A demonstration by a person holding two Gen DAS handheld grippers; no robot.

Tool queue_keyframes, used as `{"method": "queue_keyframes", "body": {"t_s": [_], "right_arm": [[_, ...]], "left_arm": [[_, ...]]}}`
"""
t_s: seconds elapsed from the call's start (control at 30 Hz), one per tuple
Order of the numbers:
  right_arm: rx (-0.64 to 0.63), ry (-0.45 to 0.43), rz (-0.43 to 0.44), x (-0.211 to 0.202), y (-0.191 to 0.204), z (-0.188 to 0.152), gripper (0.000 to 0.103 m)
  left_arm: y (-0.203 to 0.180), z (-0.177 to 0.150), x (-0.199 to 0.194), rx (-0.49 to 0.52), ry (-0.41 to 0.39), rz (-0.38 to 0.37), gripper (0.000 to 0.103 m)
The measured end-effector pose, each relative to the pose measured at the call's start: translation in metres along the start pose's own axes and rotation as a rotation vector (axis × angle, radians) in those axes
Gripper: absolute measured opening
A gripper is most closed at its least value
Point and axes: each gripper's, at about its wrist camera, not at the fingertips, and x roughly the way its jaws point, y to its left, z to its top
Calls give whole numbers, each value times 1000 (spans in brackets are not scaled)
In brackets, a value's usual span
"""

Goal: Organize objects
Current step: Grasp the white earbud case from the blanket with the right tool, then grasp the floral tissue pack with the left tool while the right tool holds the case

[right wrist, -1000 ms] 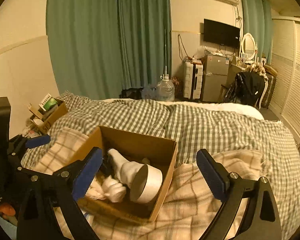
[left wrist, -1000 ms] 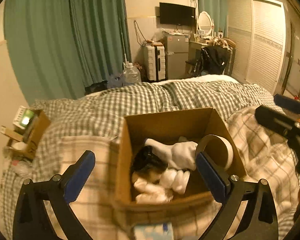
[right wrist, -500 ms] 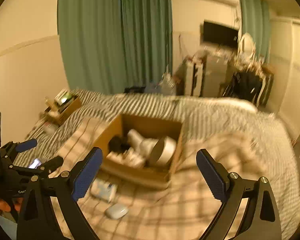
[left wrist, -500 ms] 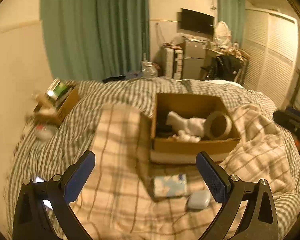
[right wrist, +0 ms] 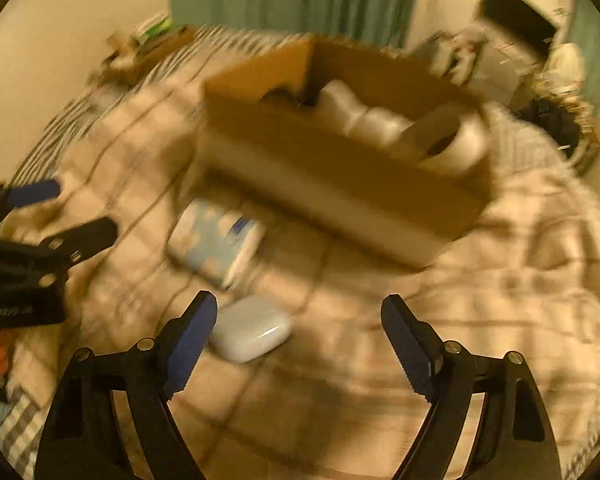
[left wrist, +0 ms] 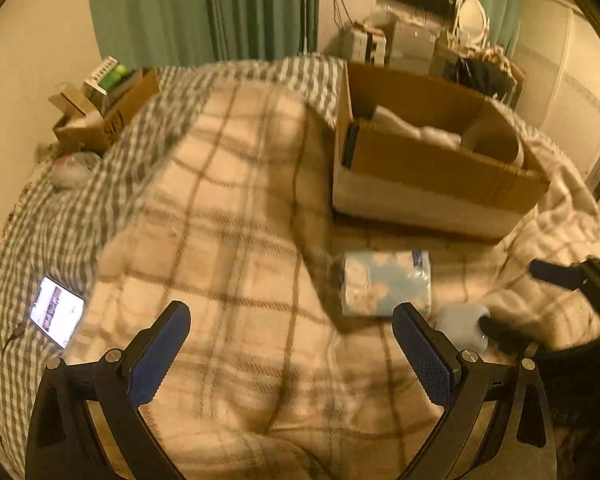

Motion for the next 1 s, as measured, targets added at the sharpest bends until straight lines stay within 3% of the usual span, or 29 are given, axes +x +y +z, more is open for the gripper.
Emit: {"method": "queue_keyframes", "body": {"t_s": [0.2,0.23,0.3,0.5,0.6,0.73,0.93,1.0], "right_arm": [[-56,111,57,36,15,-13,81],[-61,120,51,39,16,-14,78],[-52,117,48,37,14,-16,58],[45,23,51,3,-12,-12,57],[73,-39,-39,-21,-35,-5,57],[125,-74,-140,-36,-68,-1,57],[185,-65,-124,-23,-81,2,57],[177,-60,-121,-20,-79,3,57]], "left_arm": [[-5,-7,11,24,37,14,103],[-5,-7,12,25,40,17,103],[-7,-9,13,32,44,23,103],[-22,-5,6,82,33,36,103],[-40,1,10,84,45,-20,103],[-69,7,36,131,89,-44,103],[-78,11,81,105,132,-54,103],[-77,10,90,86,154,-80,92]]}}
